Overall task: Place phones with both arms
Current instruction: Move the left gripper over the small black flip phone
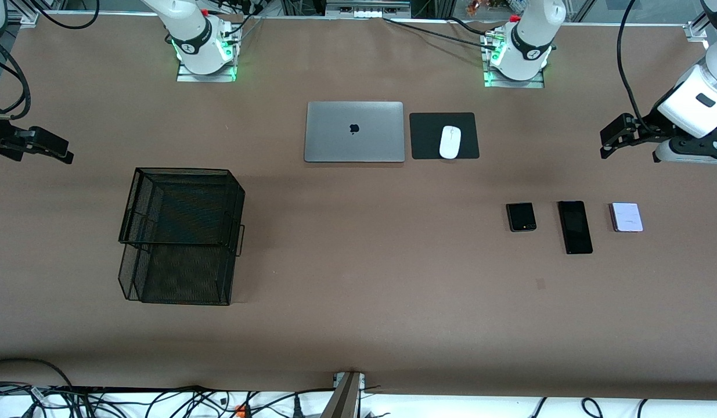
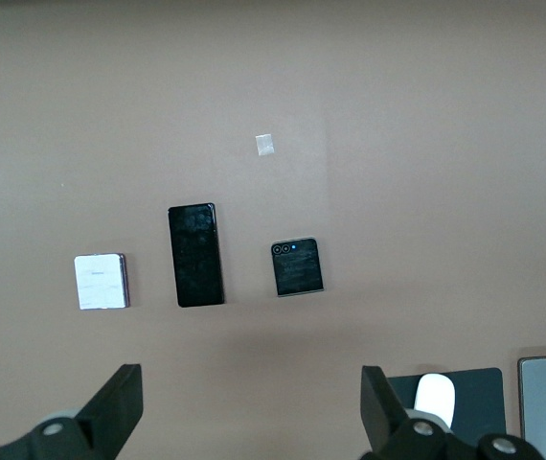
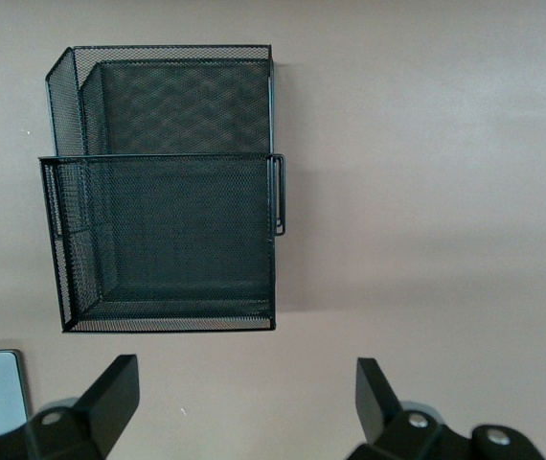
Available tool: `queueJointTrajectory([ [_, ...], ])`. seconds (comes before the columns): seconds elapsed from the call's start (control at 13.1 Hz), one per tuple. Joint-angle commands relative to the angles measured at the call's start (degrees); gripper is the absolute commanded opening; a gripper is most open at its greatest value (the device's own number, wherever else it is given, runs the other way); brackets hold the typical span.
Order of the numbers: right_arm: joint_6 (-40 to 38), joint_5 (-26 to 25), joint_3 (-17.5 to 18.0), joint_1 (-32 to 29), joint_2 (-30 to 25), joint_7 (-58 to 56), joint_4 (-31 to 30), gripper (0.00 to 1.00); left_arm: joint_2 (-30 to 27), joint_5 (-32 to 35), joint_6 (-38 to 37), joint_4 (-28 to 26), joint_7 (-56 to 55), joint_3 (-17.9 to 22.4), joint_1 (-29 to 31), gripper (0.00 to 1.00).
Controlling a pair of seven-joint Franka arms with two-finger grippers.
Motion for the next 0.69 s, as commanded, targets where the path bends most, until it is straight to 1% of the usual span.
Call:
queueJointTrajectory([
  [0.0,0.43,0.21,0.51,-0.37,-1.0,0.72,-0.96,1.0,0.91,0.22,-1.6,1.9,0.16,0.22,-0.36,1.0],
  [0.61,0.61,0.21,0.51,-0.37,-1.0,0.72,-0.96,1.0,0.91,0.13,-2.74,1.9,0.16,0.31,-0.19,1.0],
])
